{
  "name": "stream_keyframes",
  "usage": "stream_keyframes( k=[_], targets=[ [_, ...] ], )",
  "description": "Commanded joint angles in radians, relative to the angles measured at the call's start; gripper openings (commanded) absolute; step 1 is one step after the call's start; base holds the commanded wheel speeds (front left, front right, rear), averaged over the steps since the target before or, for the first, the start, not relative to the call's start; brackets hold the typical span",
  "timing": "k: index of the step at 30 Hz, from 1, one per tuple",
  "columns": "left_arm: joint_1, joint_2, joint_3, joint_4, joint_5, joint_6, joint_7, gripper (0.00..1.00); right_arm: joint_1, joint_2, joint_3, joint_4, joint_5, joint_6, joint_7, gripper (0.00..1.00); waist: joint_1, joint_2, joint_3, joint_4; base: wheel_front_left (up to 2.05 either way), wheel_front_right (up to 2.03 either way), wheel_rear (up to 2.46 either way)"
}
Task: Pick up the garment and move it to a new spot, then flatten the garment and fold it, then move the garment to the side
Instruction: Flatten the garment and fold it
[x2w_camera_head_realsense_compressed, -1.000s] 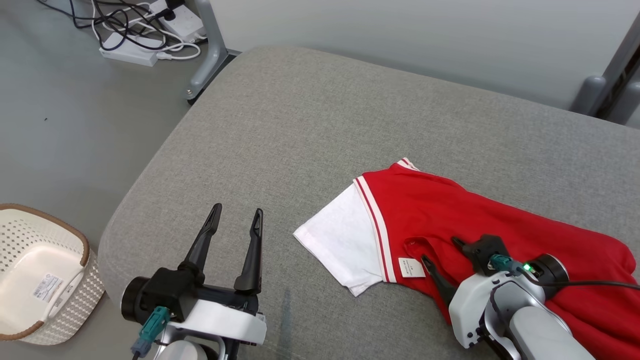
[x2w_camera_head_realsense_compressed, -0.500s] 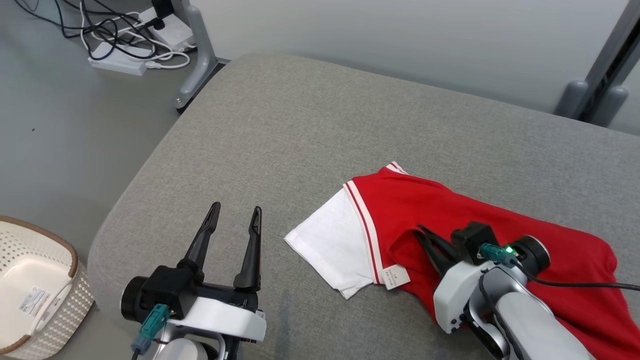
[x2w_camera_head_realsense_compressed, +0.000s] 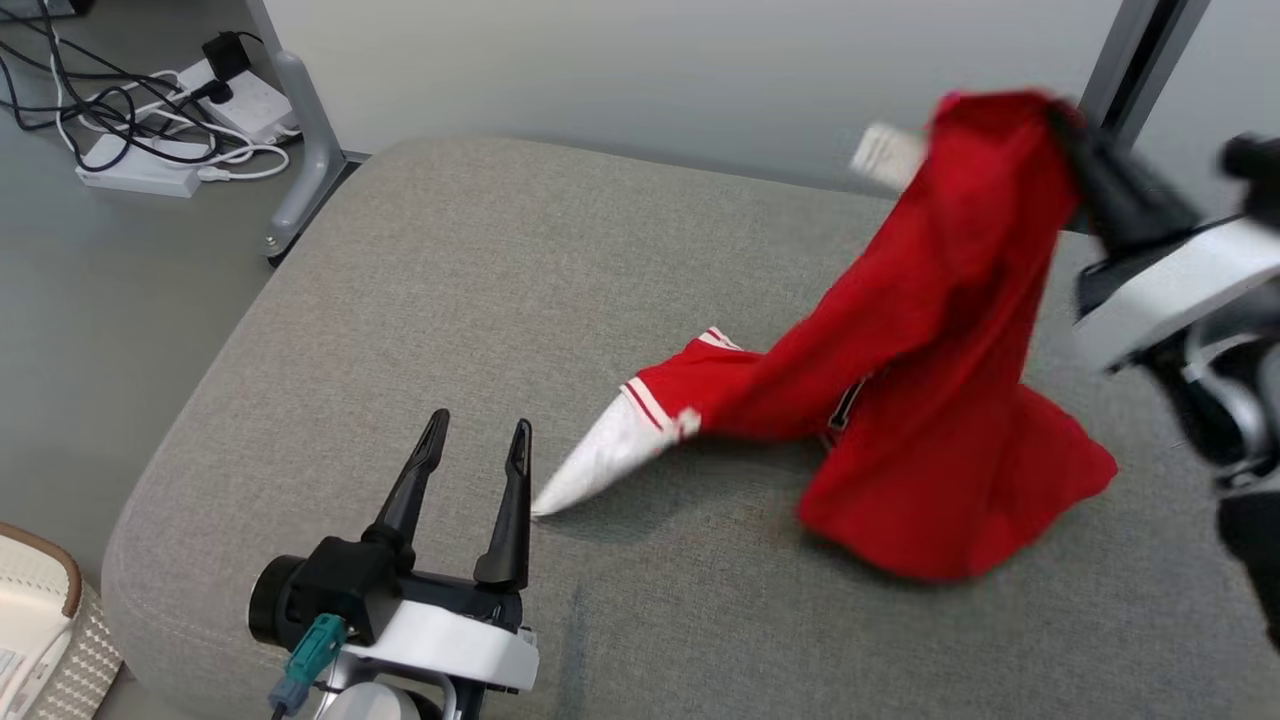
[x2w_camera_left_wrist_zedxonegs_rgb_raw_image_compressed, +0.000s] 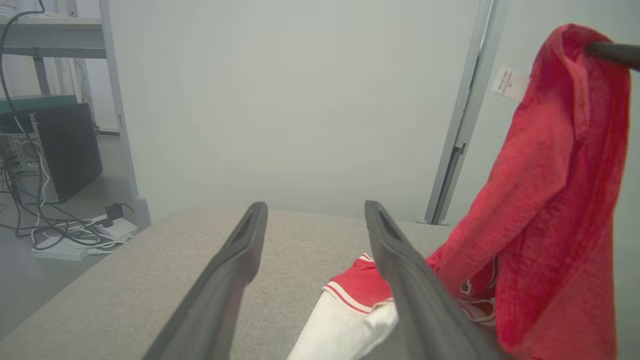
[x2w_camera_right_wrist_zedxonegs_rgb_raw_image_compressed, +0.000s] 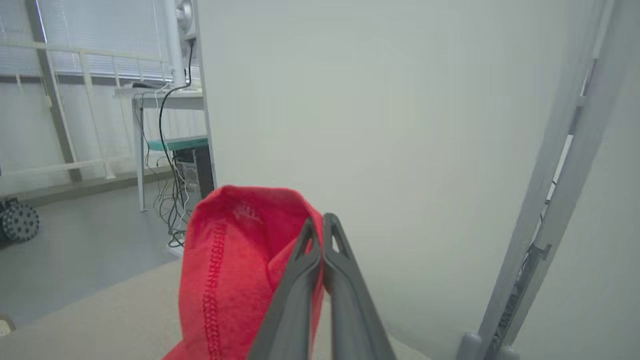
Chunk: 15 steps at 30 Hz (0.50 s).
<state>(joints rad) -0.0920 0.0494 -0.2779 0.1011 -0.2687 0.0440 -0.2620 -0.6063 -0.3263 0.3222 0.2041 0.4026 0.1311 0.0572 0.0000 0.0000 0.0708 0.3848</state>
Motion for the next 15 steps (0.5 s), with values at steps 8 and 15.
stream_keyframes(
  k=[8, 15],
  targets=[
    [-0.043, 0.003, -0.020, -0.013, -0.017, -0.001, -0.003, 1.00, -0.123, -0.097, -0.343, 0.266, 0.052, 0.000, 0.097, 0.00, 0.0000, 0.0000, 0.089, -0.003, 0.00, 0.00, 0.00],
    [-0.073, 0.003, -0.027, -0.011, -0.017, -0.001, -0.003, 1.00, -0.171, -0.132, -0.501, 0.575, -0.051, 0.000, 0.066, 0.19, 0.0000, 0.0000, 0.160, -0.002, 0.00, 0.00, 0.00]
  ],
)
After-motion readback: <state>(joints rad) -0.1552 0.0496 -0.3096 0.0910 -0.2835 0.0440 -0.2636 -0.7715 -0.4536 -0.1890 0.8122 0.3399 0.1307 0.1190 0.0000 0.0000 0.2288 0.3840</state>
